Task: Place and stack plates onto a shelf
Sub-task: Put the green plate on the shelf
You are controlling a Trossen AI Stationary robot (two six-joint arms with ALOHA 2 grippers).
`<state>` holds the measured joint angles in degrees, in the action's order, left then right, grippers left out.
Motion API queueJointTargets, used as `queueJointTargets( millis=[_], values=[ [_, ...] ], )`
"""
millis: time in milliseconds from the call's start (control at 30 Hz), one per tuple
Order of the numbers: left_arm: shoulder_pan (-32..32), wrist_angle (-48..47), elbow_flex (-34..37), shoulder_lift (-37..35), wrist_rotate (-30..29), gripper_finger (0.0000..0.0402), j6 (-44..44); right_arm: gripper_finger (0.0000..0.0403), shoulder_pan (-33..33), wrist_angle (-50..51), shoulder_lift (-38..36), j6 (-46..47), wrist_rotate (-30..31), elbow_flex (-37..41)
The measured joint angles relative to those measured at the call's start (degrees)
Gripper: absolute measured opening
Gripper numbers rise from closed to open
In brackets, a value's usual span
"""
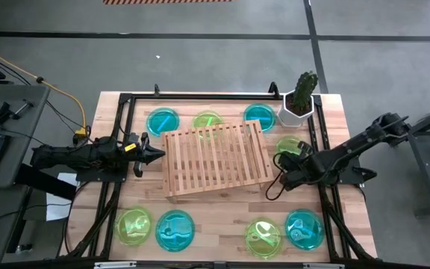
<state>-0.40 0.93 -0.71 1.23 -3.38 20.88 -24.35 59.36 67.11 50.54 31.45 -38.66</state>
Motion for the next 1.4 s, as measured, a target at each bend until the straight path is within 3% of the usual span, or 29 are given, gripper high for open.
queueJointTargets(
  millis=[267, 500, 633, 800, 967, 1100, 1233, 1400],
  values=[
    [-0.01, 0.00, 0.00, -0.02, -0.01, 0.0000, -0.01, 0.0000, 0.01, 7.82, -0.15, 0.00, 2.84, -7.22],
    [-0.01, -0.01, 0.00, -0.01, 0.00, 0.0000, 0.00, 0.0000, -1.02, 7.48, -0.24, 2.89, 2.92, -7.32],
    [-0.01, -0.01, 0.00, -0.01, -0.02, 0.0000, -0.01, 0.0007, -1.17, 1.91, -1.51, 4.95, 0.01, -2.21],
    [0.00, 0.00, 0.00, -0.02, 0.00, 0.0000, -0.02, 0.0050, -1.26, -11.12, -4.49, 6.19, -5.55, 5.71],
    [-0.01, 0.00, 0.00, -0.01, -0.01, 0.0000, -0.01, 0.0118, 0.75, -12.10, -5.61, 4.11, -4.55, 8.35],
    [0.00, 0.00, 0.00, -0.01, -0.01, 0.0000, -0.01, 0.0163, 4.13, -15.25, -5.22, -1.14, -8.45, 11.29],
    [-0.01, 0.00, 0.00, -0.02, -0.02, 0.0000, -0.01, 0.0180, 6.22, -20.75, -5.23, -7.01, -9.12, 13.50],
    [-0.02, 0.00, 0.00, 0.00, -0.02, 0.0000, -0.02, 0.0181, 8.40, -20.02, -4.88, -11.81, -8.51, 13.62]
  ],
)
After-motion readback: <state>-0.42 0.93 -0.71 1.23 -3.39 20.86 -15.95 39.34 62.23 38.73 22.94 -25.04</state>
